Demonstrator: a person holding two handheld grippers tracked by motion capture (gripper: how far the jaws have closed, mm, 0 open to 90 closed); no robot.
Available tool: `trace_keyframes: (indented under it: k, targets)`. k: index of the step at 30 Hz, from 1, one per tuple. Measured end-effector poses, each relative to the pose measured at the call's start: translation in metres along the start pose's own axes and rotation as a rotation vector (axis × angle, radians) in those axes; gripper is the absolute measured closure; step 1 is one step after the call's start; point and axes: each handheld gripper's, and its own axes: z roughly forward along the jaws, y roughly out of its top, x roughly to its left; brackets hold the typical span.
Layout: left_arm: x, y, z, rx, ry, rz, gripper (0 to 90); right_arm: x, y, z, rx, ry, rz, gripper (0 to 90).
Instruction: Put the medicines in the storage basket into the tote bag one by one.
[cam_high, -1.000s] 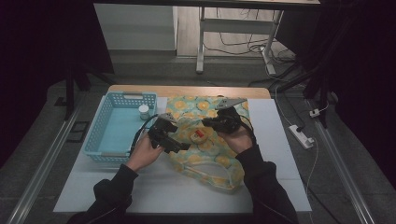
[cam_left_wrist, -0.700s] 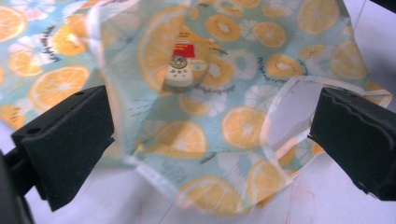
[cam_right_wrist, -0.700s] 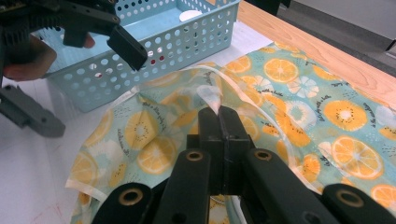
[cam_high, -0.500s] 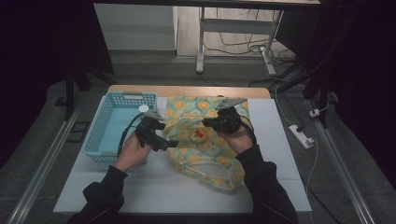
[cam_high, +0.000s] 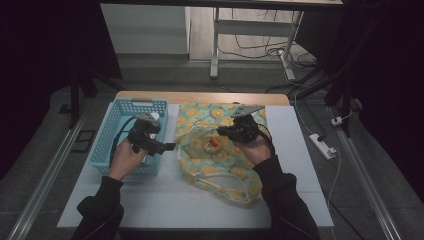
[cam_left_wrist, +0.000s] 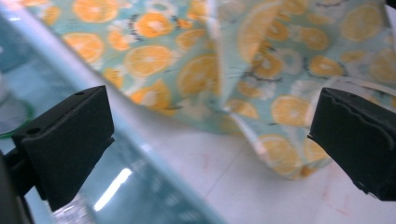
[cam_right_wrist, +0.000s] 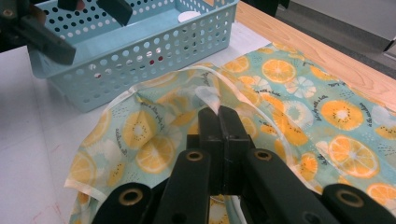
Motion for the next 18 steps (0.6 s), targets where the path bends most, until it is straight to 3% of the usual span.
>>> trace_keyframes:
  k: [7,18]
  targets:
    - [0.019,-0.008,-0.012,-0.026,0.078,-0.051,0.0,0.0,0.0,0.0,-0.002,0.0,0.003,90.0]
    - [0.044,-0.017,-0.012,0.007,0.166,-0.119,0.9,-0.001,-0.001,0.0,0.0,-0.002,0.009,90.0]
